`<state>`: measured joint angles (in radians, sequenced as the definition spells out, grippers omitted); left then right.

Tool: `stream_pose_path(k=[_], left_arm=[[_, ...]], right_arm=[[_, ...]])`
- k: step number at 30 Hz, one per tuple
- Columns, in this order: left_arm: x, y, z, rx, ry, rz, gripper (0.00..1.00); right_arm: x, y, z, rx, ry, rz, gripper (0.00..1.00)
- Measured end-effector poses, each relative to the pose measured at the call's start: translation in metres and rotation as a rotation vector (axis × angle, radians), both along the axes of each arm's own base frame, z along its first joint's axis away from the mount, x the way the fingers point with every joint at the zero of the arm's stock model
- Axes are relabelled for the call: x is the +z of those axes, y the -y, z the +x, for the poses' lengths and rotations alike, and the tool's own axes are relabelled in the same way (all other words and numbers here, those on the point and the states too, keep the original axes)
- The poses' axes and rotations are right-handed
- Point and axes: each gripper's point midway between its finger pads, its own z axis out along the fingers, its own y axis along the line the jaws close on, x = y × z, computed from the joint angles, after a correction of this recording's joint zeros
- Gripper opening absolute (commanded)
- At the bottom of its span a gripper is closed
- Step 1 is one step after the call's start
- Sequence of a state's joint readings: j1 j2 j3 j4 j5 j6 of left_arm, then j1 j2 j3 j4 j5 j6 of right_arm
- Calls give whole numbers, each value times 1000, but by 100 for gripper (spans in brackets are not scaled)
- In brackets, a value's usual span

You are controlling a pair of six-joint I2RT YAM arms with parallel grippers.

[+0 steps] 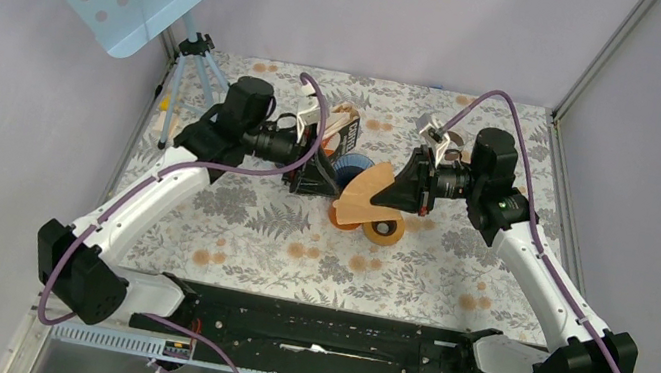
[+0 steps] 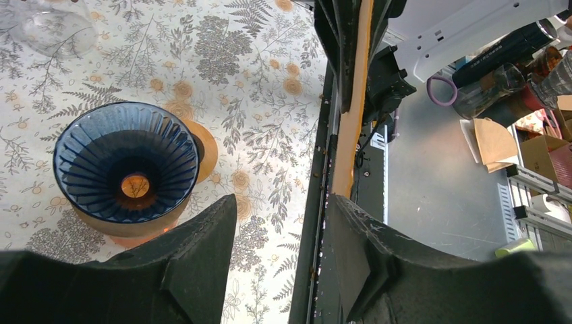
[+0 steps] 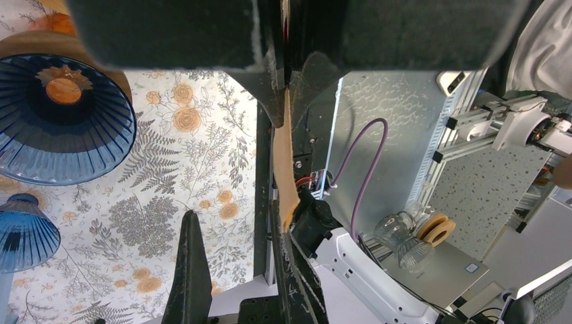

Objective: Place the coffee filter in the dripper
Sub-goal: Place the coffee filter in the coffee dripper.

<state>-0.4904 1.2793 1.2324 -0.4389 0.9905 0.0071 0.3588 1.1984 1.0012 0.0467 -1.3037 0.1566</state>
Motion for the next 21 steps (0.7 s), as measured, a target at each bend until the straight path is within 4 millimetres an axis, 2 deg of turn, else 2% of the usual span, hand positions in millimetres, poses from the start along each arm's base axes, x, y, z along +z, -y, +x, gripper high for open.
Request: stream_pose_path(k=[21], left_arm=[[0,-1,1,5,0,0,55]], right_arm=[[1,0,-1,-1,-16,-1,0]])
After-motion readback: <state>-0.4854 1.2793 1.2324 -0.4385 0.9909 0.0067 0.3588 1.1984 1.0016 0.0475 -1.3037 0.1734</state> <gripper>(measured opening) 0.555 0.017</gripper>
